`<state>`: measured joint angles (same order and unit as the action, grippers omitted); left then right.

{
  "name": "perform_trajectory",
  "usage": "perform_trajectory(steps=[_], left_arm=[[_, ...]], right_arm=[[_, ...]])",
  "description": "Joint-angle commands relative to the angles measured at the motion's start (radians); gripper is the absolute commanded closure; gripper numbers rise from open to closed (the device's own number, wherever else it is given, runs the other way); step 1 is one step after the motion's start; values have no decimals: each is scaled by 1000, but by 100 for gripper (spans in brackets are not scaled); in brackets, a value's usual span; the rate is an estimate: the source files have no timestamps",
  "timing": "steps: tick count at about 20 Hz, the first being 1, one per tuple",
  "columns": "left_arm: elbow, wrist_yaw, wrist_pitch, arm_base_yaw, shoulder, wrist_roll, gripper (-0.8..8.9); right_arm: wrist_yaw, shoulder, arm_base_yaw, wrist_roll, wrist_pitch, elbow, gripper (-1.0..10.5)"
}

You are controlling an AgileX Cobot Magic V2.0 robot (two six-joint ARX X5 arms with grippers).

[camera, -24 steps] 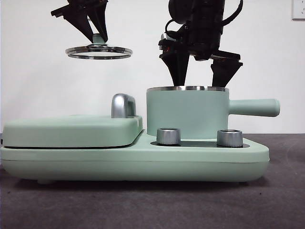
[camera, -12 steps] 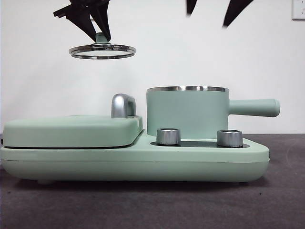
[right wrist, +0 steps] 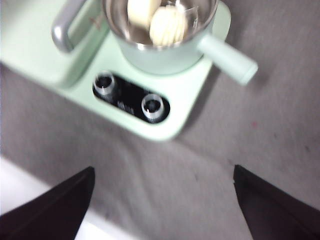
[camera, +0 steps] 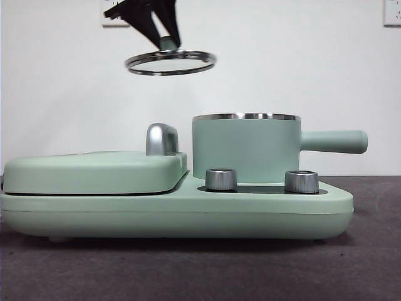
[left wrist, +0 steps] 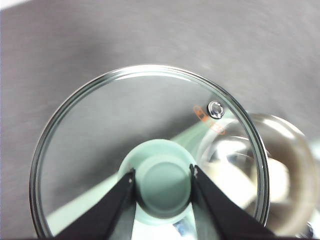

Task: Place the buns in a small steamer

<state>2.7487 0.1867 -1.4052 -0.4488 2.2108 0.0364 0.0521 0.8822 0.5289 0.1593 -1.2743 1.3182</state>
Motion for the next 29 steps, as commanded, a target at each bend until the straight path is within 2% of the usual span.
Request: perform_trajectory(steps=[1,5,10,13,21,26,29], left_arm=[[44,9,14,-45,-5,-4,798],[43,9,11,-109,-5,-5,798],[42,10,1,-163,-5,-16,798],[35,9,-13,-191,-5,-17,798],[-79,9,-8,-242,-5,-21,798],[-90,9,19,-253,14,-18,798],[-90,9,25,-253,33,-19,798]], right_arm=[[-2,-132,6,38,99,-98,504],[-1,-347,6,39,183,-275,504],[-1,-509,6,40,249,-431,504],[0,-532,6,49,251,-480,504],[4,-532,6,50,321,-482,504],[4,-532,6,50,324,-482,504],[35,-532,6,44,333,-482,504]])
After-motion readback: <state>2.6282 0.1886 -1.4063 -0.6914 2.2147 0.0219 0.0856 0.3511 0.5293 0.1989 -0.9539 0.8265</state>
